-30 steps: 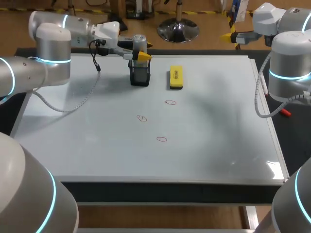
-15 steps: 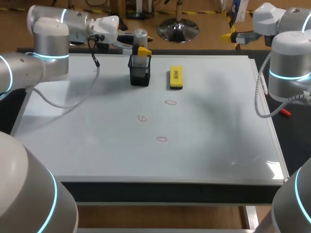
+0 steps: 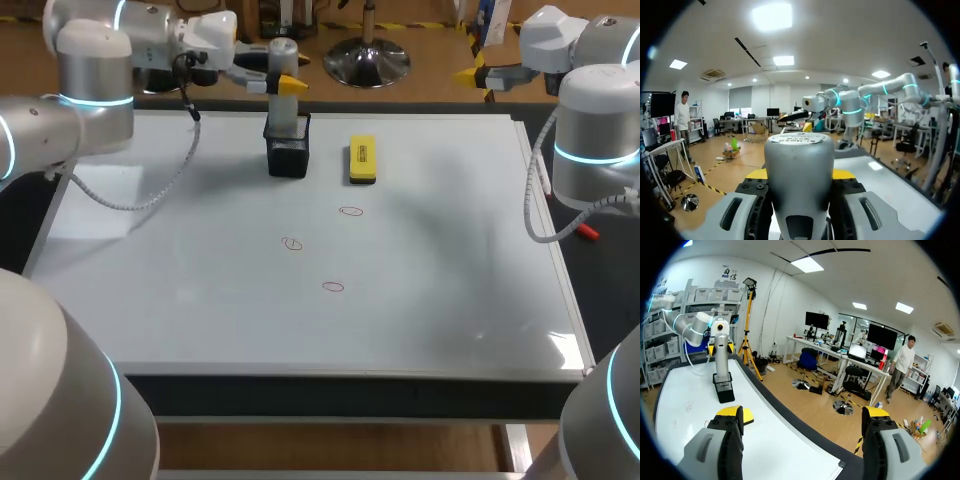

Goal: Pick up the inspection probe, press it on each red-marked spot on the whiteboard one by one, put down the probe, pick up the eraser, and wipe off all the red marks.

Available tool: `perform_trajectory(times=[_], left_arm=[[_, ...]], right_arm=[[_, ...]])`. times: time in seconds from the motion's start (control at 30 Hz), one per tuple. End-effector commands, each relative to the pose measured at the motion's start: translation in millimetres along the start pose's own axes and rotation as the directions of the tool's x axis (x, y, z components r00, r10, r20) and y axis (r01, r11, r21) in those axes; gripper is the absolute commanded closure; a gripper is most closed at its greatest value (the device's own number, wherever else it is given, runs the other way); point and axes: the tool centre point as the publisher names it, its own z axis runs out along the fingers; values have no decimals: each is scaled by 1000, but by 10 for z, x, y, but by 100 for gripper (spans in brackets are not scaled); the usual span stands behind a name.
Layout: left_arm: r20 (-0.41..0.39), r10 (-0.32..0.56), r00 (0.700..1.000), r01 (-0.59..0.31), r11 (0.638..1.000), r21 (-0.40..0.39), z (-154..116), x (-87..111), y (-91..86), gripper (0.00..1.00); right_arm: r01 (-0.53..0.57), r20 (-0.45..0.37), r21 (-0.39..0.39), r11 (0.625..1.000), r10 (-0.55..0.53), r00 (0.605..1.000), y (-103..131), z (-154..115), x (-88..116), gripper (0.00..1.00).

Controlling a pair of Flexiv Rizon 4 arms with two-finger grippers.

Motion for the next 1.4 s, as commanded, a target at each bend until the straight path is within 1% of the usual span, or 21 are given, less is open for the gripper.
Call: perform_trajectory(times=[0.03,0.33,0.37,0.47,0.53,0.7,0.9,1.23,1.4], left_arm=[[28,12,1000,-12,1000,-4,-44,77,-139,100],[53,36,998,-37,999,24,-100,54,-360,100],[58,38,998,-40,998,39,-107,52,-379,100],[65,41,997,-44,998,45,-139,47,-431,100],[74,42,996,-46,997,65,-166,48,-458,100],[100,53,994,-60,995,73,-274,78,-501,100],[153,57,987,-69,995,74,-484,140,-518,100],[236,59,970,-73,996,54,-903,260,-419,100],[275,58,960,-67,997,25,-1075,331,-382,100]], right_arm=[[0,-1,0,1000,0,1000,-3,1,-4,0],[0,-1,0,1000,0,1000,-3,1,-4,0],[0,-1,0,1000,0,1000,-3,1,-4,0],[0,-1,0,1000,0,1000,-3,1,-4,0],[0,-1,0,1000,0,1000,-3,1,-4,0],[0,-1,0,1000,0,1000,-3,1,-4,0],[0,-1,0,1000,0,1000,-3,1,-4,0],[0,-1,0,1000,0,1000,-3,1,-4,0],[0,-1,0,1000,0,1000,-3,1,-4,0]])
